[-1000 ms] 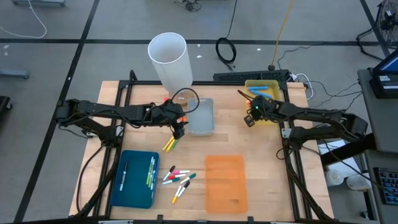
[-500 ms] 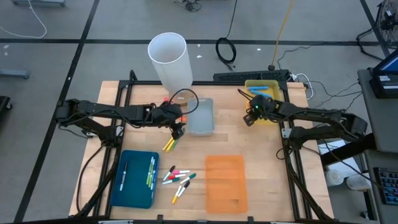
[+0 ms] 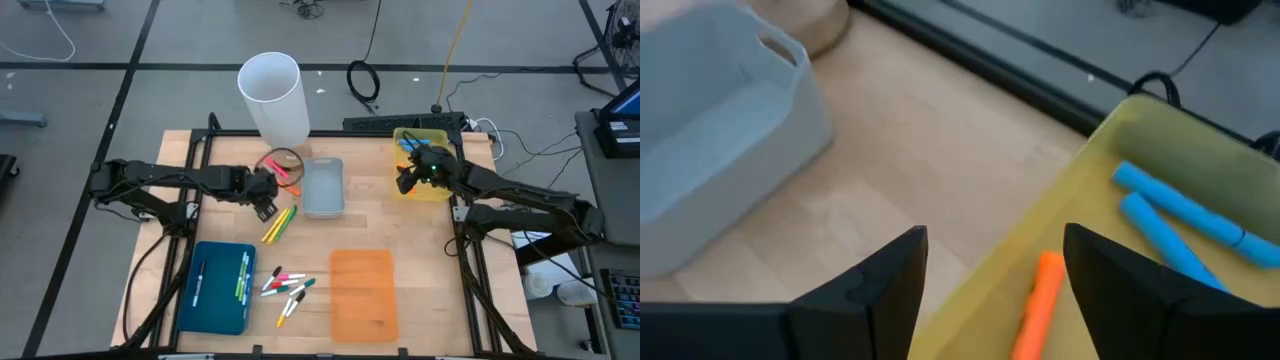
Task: Pick & Place Markers
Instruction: Put the large green highlighter pen in the yellow bin
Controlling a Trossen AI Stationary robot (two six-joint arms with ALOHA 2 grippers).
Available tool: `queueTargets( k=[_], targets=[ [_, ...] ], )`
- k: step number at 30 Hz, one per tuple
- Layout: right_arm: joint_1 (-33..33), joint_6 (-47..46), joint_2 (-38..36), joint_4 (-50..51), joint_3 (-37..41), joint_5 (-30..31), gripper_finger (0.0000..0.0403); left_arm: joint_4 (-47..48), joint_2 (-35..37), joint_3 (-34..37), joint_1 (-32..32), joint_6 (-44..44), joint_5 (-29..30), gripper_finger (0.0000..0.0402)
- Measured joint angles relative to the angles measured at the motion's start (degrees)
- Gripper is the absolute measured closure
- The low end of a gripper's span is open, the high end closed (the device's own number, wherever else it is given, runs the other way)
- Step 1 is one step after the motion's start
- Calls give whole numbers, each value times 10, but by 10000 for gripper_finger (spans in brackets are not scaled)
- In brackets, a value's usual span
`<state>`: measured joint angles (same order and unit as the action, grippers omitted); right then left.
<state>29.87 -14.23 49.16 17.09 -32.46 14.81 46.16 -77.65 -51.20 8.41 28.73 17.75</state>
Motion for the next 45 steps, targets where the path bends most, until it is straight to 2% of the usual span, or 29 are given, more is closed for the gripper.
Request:
queueTargets(
  k=[2, 5, 9, 12, 16, 22, 34, 39, 41, 45],
  targets=[
    [0, 0, -13, -5, 5, 0, 182, 47, 0, 0, 30, 65, -16, 172],
    [0, 0, -21, -20, 16, -1, 183, 81, 0, 2, 82, 157, -73, 172],
    [0, 2, -21, -41, 21, -2, 181, 59, 0, 21, 129, 153, -88, 172],
    [0, 2, -21, -45, 22, -26, 180, 59, -5, 28, 161, 137, -104, 172],
    [0, 4, -20, -58, 22, -61, 182, 54, -8, 31, 198, 74, -100, 172],
    [-13, 6, -20, -59, 22, -60, 188, 34, -35, 33, 233, 5, -120, 172],
    [-19, 15, -20, -61, 22, -59, 189, 36, -49, 33, 215, -157, -113, 172],
    [-19, 15, -20, -61, 22, -59, 190, 33, -49, 33, 211, -274, -56, 172],
    [-19, 15, -20, -61, 22, -59, 191, 30, -49, 33, 215, -296, -66, 172],
    [-19, 15, -20, -61, 22, -59, 191, 12, -57, 35, 222, -339, -124, 172]
  ],
)
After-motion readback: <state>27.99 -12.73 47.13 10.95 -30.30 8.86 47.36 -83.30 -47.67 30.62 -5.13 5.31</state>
